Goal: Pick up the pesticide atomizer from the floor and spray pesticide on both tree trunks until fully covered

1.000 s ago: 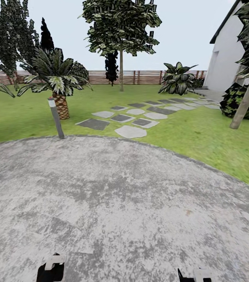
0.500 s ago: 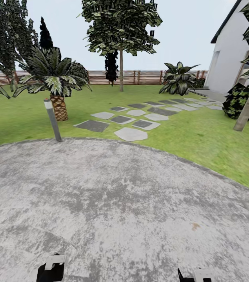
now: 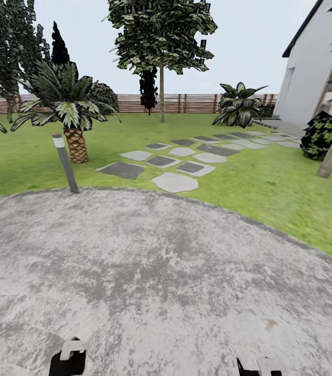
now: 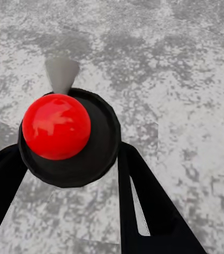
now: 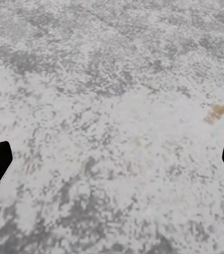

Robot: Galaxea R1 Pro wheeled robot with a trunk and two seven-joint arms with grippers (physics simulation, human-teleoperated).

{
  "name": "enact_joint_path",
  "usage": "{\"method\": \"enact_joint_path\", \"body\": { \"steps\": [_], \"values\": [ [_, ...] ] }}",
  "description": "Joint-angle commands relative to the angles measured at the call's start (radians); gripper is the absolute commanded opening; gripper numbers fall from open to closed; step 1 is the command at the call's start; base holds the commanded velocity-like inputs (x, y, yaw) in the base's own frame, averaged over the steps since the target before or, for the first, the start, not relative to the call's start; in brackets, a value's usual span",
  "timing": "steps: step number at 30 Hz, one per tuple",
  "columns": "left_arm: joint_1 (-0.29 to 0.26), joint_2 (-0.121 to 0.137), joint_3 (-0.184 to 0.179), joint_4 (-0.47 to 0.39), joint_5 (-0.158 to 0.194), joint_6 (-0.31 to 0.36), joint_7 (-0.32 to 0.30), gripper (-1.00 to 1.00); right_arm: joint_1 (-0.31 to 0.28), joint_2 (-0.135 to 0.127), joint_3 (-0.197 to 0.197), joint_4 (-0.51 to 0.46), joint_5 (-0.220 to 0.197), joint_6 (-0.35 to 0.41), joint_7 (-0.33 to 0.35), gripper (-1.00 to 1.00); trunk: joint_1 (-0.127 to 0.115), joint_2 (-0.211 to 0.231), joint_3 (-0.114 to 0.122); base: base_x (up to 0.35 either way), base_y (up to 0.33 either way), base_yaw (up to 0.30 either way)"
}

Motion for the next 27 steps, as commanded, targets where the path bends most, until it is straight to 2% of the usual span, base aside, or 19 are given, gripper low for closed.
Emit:
{"method": "enact_joint_path", "body": {
  "steps": [1,27],
  "values": [
    [-0.001,-0.001,0.008,0.001,-0.002,-0.003,-0.009,-1.0,-0.001,0.0,0.0,0.001,0.001,-0.003,0.0,1.0,0.0,0.0,-0.001,0.338,0.0,0.0],
    [-0.001,-0.001,0.008,0.001,-0.002,-0.003,-0.009,-1.0,-0.001,0.0,0.0,0.001,0.001,-0.003,-0.001,1.0,0.0,0.0,-0.001,0.338,0.0,0.0]
  ]
}}
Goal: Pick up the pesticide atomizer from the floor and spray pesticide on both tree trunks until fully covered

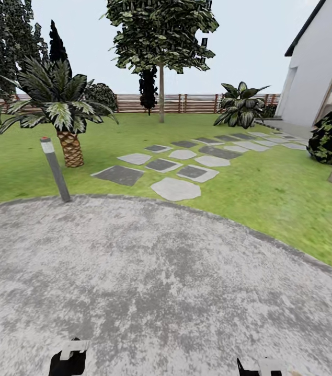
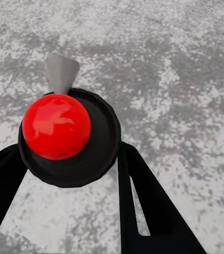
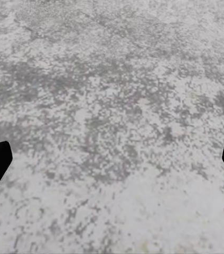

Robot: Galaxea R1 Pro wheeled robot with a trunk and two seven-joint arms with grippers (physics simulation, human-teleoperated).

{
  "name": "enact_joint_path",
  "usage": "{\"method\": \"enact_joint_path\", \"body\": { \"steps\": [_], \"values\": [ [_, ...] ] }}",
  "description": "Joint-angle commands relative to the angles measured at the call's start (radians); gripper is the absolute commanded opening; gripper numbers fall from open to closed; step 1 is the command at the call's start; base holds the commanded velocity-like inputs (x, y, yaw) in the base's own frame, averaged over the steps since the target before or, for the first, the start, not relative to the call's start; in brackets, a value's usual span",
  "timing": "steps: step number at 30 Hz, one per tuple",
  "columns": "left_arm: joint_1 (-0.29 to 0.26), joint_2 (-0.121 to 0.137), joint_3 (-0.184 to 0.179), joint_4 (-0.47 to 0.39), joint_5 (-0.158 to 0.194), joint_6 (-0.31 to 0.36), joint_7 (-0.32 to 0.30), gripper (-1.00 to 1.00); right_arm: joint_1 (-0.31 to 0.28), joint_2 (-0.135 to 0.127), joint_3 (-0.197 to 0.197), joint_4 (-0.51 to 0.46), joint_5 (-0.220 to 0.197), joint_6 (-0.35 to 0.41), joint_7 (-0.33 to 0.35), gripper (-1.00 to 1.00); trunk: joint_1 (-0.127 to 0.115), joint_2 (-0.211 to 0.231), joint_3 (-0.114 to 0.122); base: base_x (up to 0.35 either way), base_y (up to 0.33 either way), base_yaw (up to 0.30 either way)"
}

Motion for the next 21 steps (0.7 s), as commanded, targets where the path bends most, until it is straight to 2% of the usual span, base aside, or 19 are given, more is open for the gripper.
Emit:
{"method": "enact_joint_path", "body": {
  "steps": [1,21],
  "values": [
    [-0.001,-0.001,0.008,0.001,-0.002,-0.003,-0.009,-1.0,-0.001,0.0,0.0,0.001,0.001,-0.003,0.0,1.0,0.0,0.0,-0.001,0.338,0.0,0.0],
    [-0.001,-0.001,0.008,0.001,-0.002,-0.003,-0.009,-1.0,-0.001,0.0,0.0,0.001,0.001,-0.003,0.0,1.0,0.0,0.0,-0.001,0.338,0.0,0.0]
  ]
}}
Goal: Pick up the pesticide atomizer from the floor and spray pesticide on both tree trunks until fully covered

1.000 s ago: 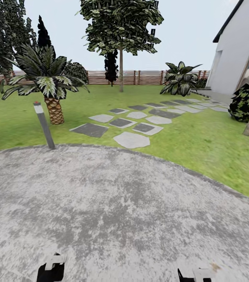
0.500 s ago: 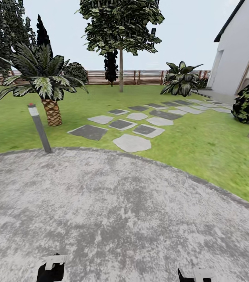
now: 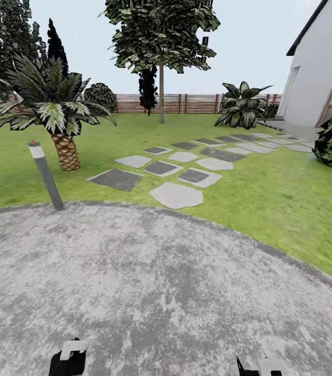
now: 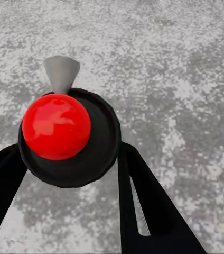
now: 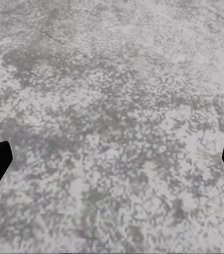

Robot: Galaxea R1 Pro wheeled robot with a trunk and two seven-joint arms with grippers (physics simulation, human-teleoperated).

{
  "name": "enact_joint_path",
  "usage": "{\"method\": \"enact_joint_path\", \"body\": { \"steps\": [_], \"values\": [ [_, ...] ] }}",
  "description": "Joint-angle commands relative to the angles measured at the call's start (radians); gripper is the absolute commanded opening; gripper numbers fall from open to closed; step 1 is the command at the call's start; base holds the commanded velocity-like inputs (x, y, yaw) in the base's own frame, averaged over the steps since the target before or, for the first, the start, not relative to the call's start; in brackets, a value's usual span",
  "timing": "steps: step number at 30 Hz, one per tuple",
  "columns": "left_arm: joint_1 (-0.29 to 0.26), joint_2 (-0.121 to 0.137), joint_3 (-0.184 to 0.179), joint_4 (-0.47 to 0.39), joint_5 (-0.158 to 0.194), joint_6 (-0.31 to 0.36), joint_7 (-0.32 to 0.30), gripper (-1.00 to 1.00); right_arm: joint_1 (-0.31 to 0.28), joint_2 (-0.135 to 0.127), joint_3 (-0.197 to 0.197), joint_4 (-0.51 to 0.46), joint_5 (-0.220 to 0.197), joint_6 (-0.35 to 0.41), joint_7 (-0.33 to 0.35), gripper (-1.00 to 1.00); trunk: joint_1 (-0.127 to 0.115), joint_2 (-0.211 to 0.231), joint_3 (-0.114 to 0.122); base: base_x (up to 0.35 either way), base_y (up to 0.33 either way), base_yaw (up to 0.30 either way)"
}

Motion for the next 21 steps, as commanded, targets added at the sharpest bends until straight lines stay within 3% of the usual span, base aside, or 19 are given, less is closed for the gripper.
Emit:
{"method": "enact_joint_path", "body": {
  "steps": [1,21],
  "values": [
    [-0.001,-0.001,0.008,0.001,-0.002,-0.003,-0.009,-1.0,-0.001,0.0,0.0,0.001,0.001,-0.003,0.0,1.0,0.0,0.0,-0.001,0.338,0.0,0.0],
    [-0.001,-0.001,0.008,0.001,-0.002,-0.003,-0.009,-1.0,-0.001,-0.002,-0.001,0.001,0.002,-0.003,0.001,1.0,0.0,0.0,-0.001,0.338,0.0,0.0]
  ]
}}
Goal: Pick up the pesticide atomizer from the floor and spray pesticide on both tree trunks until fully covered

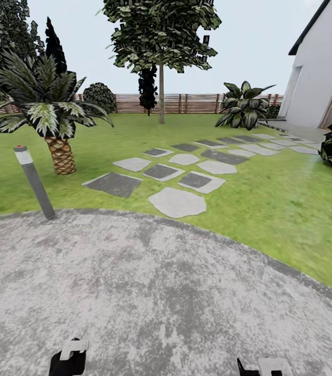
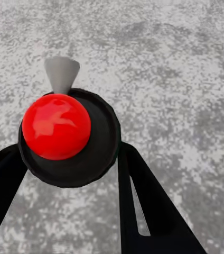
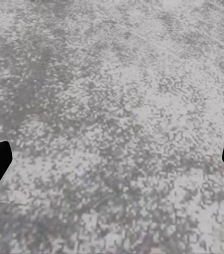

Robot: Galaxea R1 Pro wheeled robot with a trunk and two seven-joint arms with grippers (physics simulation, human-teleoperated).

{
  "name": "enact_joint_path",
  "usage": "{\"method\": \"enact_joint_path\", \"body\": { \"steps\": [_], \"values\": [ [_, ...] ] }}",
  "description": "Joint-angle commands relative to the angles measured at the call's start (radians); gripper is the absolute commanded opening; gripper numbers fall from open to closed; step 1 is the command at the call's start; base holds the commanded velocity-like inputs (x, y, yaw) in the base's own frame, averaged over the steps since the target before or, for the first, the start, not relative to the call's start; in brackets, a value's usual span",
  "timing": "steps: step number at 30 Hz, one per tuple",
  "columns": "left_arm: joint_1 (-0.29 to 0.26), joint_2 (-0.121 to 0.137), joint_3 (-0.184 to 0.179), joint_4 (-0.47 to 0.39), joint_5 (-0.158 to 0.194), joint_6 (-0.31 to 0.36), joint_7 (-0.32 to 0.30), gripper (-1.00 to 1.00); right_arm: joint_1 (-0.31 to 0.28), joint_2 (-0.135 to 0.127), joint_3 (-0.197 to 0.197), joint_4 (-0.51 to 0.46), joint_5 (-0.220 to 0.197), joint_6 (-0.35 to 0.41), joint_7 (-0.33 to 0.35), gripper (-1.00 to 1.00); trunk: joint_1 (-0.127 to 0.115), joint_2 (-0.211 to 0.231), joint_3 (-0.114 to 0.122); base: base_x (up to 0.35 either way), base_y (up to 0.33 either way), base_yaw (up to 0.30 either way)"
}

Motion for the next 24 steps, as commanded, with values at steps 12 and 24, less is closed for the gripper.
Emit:
{"method": "enact_joint_path", "body": {
  "steps": [12,24],
  "values": [
    [-0.001,-0.001,0.008,0.001,-0.002,-0.002,-0.009,-1.0,0.0,-0.001,0.0,0.001,0.001,-0.003,-0.002,1.0,0.0,0.0,-0.001,0.338,0.0,0.0],
    [-0.001,0.001,0.008,0.001,-0.002,-0.003,-0.009,-1.0,0.0,-0.001,0.0,0.001,0.001,-0.002,-0.003,1.0,0.0,0.0,-0.001,0.338,0.0,0.0]
  ]
}}
